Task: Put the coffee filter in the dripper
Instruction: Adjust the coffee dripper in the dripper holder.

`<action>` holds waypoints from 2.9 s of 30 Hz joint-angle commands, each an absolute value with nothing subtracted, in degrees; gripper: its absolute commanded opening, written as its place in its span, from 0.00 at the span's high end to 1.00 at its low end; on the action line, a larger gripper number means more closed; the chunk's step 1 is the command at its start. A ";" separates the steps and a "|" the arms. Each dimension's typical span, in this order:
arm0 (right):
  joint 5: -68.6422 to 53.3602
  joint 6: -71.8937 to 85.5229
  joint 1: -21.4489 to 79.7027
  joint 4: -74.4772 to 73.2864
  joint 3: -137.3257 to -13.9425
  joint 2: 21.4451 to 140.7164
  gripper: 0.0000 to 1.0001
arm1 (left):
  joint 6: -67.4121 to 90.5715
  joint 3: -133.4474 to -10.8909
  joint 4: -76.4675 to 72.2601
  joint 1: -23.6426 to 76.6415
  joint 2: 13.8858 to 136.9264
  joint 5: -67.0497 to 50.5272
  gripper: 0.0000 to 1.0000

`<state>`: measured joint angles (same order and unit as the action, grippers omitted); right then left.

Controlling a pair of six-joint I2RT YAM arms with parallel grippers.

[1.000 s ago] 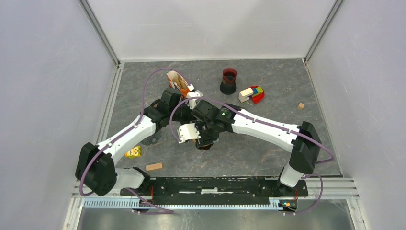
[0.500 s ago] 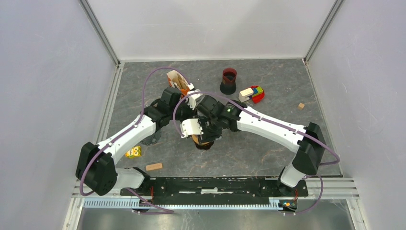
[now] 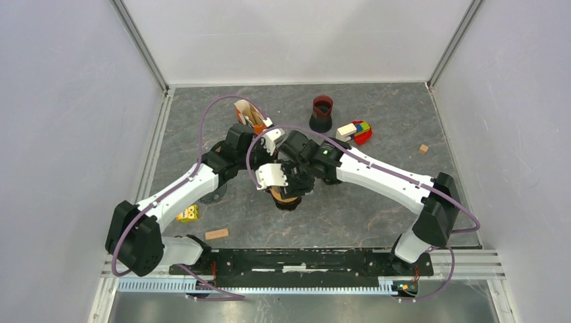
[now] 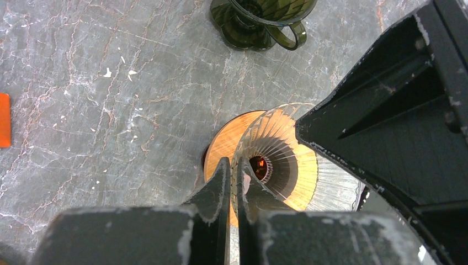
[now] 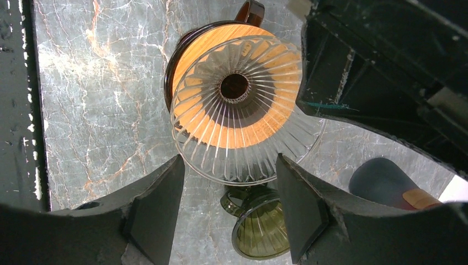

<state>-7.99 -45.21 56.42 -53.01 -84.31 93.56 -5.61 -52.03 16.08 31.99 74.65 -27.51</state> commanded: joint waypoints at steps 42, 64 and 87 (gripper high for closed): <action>-12.16 -46.76 53.80 -51.51 -79.88 87.83 0.29 | -3.48 -54.67 19.45 31.22 72.92 -28.92 0.91; -11.73 -46.76 53.70 -50.84 -78.97 87.64 0.29 | 3.69 -54.93 23.63 31.20 74.27 -29.47 0.98; -10.97 -46.74 52.89 -50.78 -78.84 86.73 0.28 | 4.75 -56.56 24.70 31.20 75.33 -27.31 0.92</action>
